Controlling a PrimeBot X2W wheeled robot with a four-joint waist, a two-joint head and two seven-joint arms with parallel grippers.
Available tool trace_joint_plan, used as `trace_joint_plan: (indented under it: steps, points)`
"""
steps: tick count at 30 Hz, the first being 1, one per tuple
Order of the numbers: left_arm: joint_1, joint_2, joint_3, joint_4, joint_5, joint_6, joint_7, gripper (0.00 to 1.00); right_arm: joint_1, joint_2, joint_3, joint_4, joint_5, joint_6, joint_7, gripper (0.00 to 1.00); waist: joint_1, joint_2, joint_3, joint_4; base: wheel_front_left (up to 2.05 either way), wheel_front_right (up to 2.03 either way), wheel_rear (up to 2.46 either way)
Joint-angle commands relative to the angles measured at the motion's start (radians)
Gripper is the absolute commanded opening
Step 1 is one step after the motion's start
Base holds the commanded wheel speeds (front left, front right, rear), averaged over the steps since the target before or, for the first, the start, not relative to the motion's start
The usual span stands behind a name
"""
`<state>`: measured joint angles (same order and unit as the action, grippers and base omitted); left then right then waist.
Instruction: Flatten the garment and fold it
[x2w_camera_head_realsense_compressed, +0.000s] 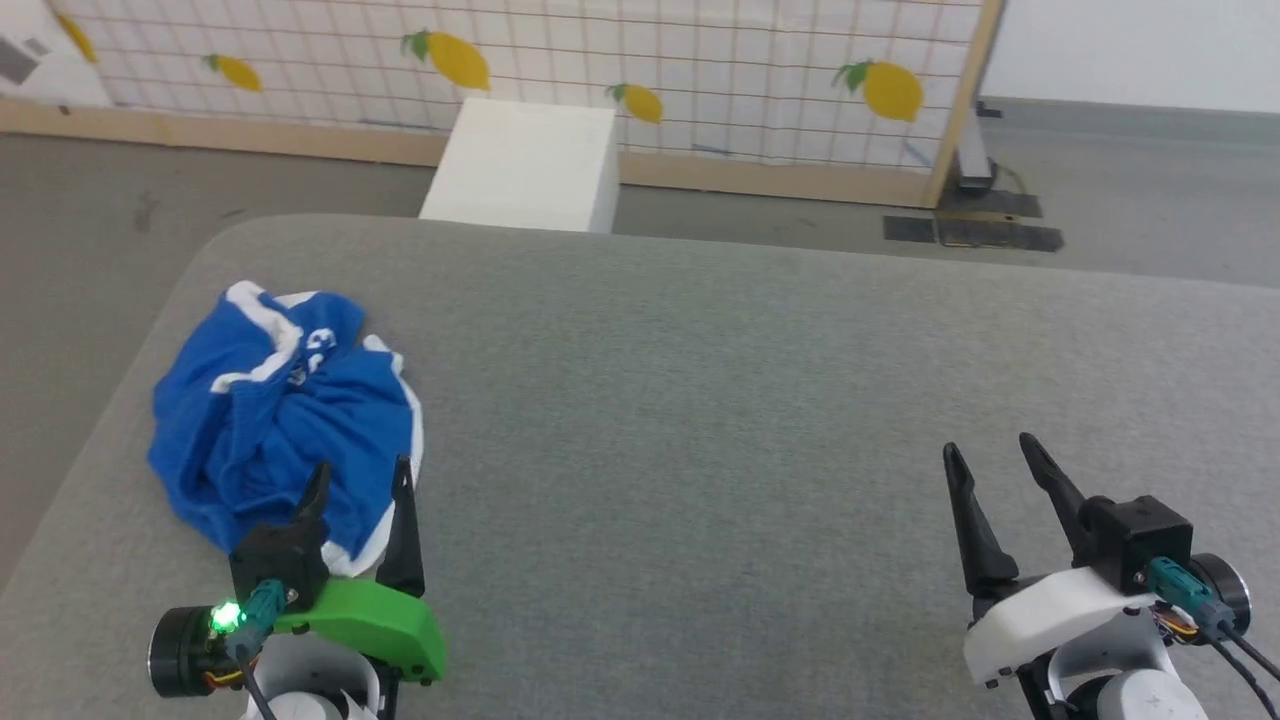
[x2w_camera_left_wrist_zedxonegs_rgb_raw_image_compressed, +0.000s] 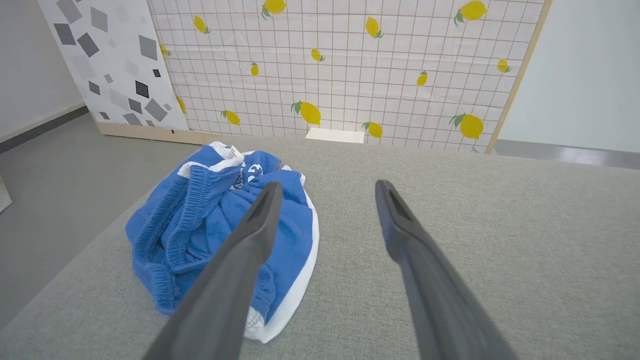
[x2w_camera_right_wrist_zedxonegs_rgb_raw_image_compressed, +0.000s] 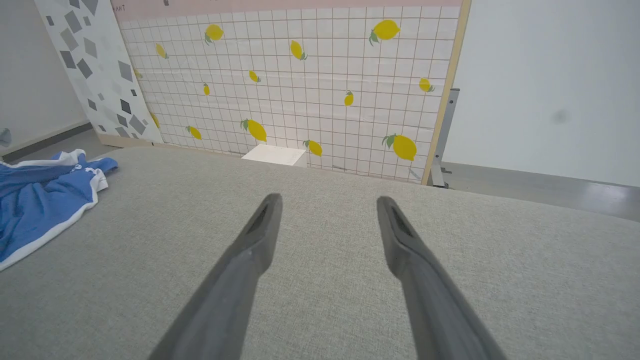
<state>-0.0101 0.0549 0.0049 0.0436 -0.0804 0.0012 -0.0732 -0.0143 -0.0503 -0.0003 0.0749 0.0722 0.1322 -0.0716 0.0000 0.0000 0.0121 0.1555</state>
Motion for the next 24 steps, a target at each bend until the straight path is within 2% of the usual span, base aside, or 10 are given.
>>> trace_joint_plan:
  steps: [1, 24]
  points:
    - [0.018, -0.001, 0.003, 0.004, -0.005, 0.004, -0.011, 1.0, 0.015, 0.0, 0.003, 0.007, 0.012, 0.0, -0.011, 1.0, 0.0, 0.0, 0.003, 0.031, 0.0, 0.0, 0.0]
    - [0.037, -0.002, 0.013, 0.025, -0.038, 0.01, -0.058, 1.0, 0.018, 0.0, 0.029, 0.054, 0.045, -0.001, -0.059, 1.0, 0.0, 0.0, 0.003, 0.185, 0.0, 0.0, 0.0]
